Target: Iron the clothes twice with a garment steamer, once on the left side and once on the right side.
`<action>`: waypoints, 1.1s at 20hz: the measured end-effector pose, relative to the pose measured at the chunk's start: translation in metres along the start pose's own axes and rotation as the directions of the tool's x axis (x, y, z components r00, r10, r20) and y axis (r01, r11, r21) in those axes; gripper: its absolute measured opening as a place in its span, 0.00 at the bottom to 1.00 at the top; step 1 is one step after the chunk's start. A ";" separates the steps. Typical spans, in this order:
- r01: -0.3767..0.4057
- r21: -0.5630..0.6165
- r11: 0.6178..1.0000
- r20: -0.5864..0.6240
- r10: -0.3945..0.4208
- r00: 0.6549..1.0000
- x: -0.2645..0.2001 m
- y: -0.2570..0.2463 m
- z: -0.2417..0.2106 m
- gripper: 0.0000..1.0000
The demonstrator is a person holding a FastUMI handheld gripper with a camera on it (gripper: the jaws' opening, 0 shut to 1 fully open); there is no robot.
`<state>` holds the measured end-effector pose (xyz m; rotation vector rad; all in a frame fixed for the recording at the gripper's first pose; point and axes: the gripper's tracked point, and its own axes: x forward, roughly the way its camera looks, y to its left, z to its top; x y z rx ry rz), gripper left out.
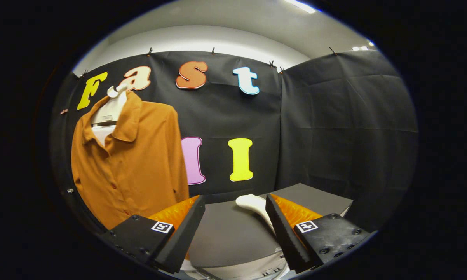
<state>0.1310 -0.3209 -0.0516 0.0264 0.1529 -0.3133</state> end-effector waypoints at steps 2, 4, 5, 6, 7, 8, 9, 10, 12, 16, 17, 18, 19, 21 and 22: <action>-0.018 0.008 1.000 -0.046 0.019 0.999 0.025 -0.016 -0.013 1.00; -0.025 0.009 1.000 -0.105 0.026 0.994 0.046 -0.033 -0.030 1.00; -0.027 0.015 1.000 -0.131 0.028 0.991 0.055 -0.040 -0.037 1.00; -0.028 0.024 0.999 -0.156 0.032 0.987 0.065 -0.046 -0.044 1.00; -0.029 0.034 0.999 -0.181 0.035 0.983 0.073 -0.050 -0.053 1.00; -0.031 0.039 0.999 -0.208 0.038 0.977 0.080 -0.054 -0.060 1.00; -0.031 0.040 0.999 -0.236 0.039 0.971 0.085 -0.057 -0.067 1.00; -0.036 0.039 0.999 -0.262 0.045 0.964 0.090 -0.058 -0.076 1.00; -0.053 0.038 0.998 -0.307 0.062 0.950 0.096 -0.056 -0.088 1.00; -0.066 0.022 0.998 -0.373 0.070 0.925 0.107 -0.054 -0.106 1.00; -0.063 0.007 0.998 -0.394 0.061 0.917 0.108 -0.055 -0.112 1.00; -0.055 -0.010 0.998 -0.416 0.046 0.908 0.109 -0.057 -0.117 1.00; -0.054 -0.019 0.998 -0.432 0.040 0.901 0.109 -0.059 -0.122 1.00; -0.053 -0.016 0.998 -0.455 0.040 0.890 0.110 -0.060 -0.129 1.00; -0.047 -0.016 0.999 -0.469 0.034 0.883 0.111 -0.062 -0.132 1.00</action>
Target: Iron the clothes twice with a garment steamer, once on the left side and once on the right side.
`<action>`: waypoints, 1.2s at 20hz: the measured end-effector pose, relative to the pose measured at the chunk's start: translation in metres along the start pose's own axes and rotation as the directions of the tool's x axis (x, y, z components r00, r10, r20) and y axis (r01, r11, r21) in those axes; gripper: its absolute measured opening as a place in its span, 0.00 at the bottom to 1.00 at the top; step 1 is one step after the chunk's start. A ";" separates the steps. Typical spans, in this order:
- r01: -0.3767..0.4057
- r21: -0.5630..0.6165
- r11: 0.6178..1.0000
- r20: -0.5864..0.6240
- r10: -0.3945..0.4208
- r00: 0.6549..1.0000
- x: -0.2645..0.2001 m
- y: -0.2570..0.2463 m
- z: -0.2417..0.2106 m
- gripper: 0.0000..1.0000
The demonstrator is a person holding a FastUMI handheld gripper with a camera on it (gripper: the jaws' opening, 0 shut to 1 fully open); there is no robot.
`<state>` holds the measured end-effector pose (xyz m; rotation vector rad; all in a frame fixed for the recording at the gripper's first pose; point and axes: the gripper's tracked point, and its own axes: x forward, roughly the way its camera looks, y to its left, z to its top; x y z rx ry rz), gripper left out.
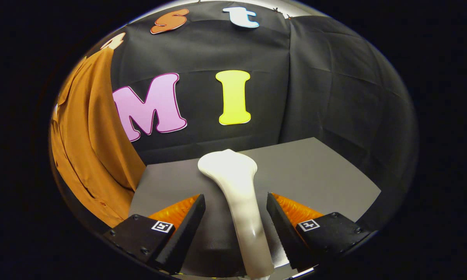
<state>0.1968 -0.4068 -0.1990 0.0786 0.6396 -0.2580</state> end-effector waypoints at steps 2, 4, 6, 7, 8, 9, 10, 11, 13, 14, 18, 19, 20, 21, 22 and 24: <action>0.010 0.004 1.000 -0.025 -0.010 1.000 0.007 -0.003 -0.005 1.00; 0.023 0.011 1.000 -0.052 -0.023 0.998 0.010 -0.007 -0.009 0.90; 0.033 0.006 0.999 -0.077 -0.032 0.997 0.014 -0.010 -0.015 0.81; 0.028 0.007 1.000 -0.087 -0.028 0.996 0.018 -0.008 -0.018 0.82; 0.033 0.006 0.999 -0.094 -0.032 0.995 0.015 -0.010 -0.018 0.77; 0.036 -0.002 0.999 -0.095 -0.036 0.995 0.020 -0.010 -0.021 0.58; 0.032 -0.007 0.999 -0.095 -0.033 0.995 0.020 -0.010 -0.020 0.56; 0.034 -0.015 0.999 -0.096 -0.035 0.995 0.016 -0.012 -0.018 0.55; 0.037 -0.008 0.999 -0.089 -0.037 0.995 0.014 -0.018 -0.015 0.49; 0.039 0.011 0.999 -0.084 -0.038 0.996 0.016 -0.022 -0.015 0.42; 0.012 0.096 0.995 -0.025 -0.010 1.000 0.000 -0.023 0.000 0.42; 0.014 0.096 0.995 -0.002 -0.014 1.000 -0.007 -0.024 0.004 0.42; 0.014 0.094 0.996 0.020 -0.016 1.000 -0.015 -0.024 0.009 0.42; 0.013 0.094 0.995 0.042 -0.017 0.999 -0.024 -0.023 0.013 0.42; 0.014 0.102 0.995 0.060 -0.020 0.998 -0.031 -0.023 0.017 0.41; 0.021 0.126 0.992 0.090 -0.032 0.995 -0.046 -0.025 0.022 0.41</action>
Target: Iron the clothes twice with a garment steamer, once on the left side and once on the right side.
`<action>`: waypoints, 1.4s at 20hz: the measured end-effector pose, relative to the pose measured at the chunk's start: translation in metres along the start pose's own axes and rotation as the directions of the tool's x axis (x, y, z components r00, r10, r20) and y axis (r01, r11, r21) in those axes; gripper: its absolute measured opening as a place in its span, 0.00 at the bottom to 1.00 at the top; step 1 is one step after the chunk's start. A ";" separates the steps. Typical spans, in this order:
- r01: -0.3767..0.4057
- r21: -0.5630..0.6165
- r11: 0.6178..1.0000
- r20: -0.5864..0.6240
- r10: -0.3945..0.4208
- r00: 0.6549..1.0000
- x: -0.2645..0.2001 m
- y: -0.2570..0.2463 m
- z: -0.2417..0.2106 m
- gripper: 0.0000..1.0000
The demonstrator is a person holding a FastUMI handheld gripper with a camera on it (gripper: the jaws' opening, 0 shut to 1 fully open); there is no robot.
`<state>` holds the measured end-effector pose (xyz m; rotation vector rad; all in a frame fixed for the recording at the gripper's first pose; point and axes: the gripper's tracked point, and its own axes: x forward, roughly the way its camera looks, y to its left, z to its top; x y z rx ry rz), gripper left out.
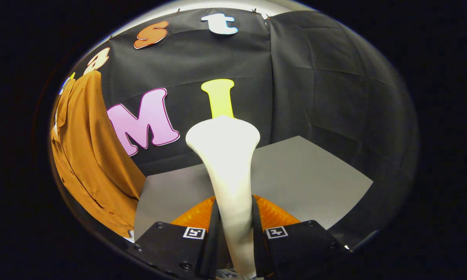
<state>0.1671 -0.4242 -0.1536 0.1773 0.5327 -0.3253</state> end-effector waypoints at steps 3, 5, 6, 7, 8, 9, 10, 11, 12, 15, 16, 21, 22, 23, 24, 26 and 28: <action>-0.017 0.028 0.999 0.046 0.015 0.999 -0.024 0.011 0.007 0.41; -0.016 0.031 0.999 0.079 0.013 0.997 -0.039 0.020 0.011 0.41; -0.011 0.032 0.999 0.091 0.008 0.996 -0.046 0.025 0.013 0.41; -0.012 0.035 0.999 0.102 0.008 0.995 -0.053 0.033 0.014 0.41; -0.020 0.039 0.999 0.115 0.016 0.993 -0.060 0.044 0.016 0.41; -0.033 0.040 0.999 0.125 0.028 0.992 -0.066 0.057 0.017 0.41; -0.047 0.041 0.998 0.135 0.041 0.990 -0.071 0.070 0.019 0.41; -0.065 0.049 0.997 0.147 0.057 0.987 -0.078 0.085 0.018 0.41; -0.081 0.048 0.996 0.160 0.072 0.984 -0.086 0.100 0.018 0.41; -0.120 0.008 0.993 0.199 0.116 0.973 -0.104 0.152 0.019 0.41; -0.136 -0.010 0.991 0.211 0.135 0.968 -0.109 0.170 0.019 0.41; -0.192 -0.073 0.979 0.238 0.204 0.950 -0.128 0.250 0.011 0.41; -0.201 -0.076 0.977 0.239 0.213 0.947 -0.130 0.263 0.009 0.41; -0.206 -0.078 0.975 0.241 0.219 0.946 -0.131 0.274 0.008 0.41; -0.207 -0.079 0.975 0.242 0.220 0.945 -0.131 0.283 0.007 0.41; -0.211 -0.083 0.974 0.241 0.225 0.944 -0.132 0.297 0.002 0.41; -0.213 -0.088 0.973 0.220 0.228 0.948 -0.125 0.311 -0.005 0.41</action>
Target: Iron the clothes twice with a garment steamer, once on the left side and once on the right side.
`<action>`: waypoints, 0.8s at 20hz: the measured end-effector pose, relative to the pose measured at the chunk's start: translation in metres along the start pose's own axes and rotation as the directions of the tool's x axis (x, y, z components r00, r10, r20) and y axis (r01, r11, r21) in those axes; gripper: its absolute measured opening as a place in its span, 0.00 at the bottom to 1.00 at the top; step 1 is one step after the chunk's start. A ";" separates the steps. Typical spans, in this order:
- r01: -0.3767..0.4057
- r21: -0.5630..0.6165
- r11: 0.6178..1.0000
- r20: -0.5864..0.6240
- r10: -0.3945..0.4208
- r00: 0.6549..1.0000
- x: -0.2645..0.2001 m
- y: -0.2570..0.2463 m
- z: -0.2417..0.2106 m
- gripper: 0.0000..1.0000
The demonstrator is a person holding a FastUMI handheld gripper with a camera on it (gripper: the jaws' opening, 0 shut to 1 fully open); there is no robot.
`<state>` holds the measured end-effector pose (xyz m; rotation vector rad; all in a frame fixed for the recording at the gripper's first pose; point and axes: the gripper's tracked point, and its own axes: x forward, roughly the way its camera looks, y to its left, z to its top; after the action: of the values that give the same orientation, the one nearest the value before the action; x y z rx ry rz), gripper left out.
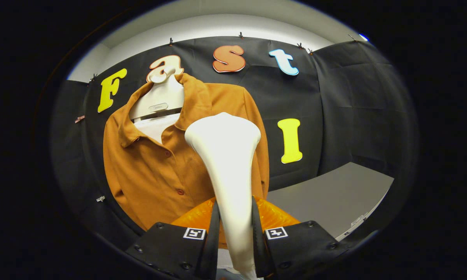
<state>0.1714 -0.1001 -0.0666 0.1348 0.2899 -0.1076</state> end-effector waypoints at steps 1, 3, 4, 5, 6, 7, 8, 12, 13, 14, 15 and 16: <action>0.001 -0.001 1.000 -0.013 -0.001 1.000 0.004 0.004 -0.004 0.41; 0.002 0.004 1.000 -0.037 -0.002 0.999 0.014 0.009 -0.012 0.41; 0.002 0.004 1.000 -0.050 -0.002 0.999 0.020 0.010 -0.016 0.41; 0.002 0.000 1.000 -0.069 -0.002 0.998 0.026 0.011 -0.022 0.41; 0.005 -0.006 1.000 -0.094 -0.005 0.996 0.032 0.012 -0.030 0.41; 0.011 -0.011 1.000 -0.112 -0.012 0.994 0.036 0.011 -0.036 0.41; 0.016 -0.012 1.000 -0.133 -0.018 0.991 0.040 0.008 -0.043 0.41; 0.022 -0.007 1.000 -0.205 -0.023 0.978 0.053 0.001 -0.069 0.41; 0.022 -0.006 1.000 -0.222 -0.023 0.975 0.054 0.000 -0.075 0.41; 0.022 -0.007 1.000 -0.239 -0.023 0.971 0.056 -0.002 -0.082 0.41; 0.023 -0.010 1.000 -0.255 -0.024 0.967 0.057 -0.002 -0.090 0.41; 0.023 -0.014 1.000 -0.273 -0.026 0.962 0.058 -0.004 -0.097 0.41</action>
<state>0.1994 -0.0943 -0.1765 0.1355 0.5676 -0.1118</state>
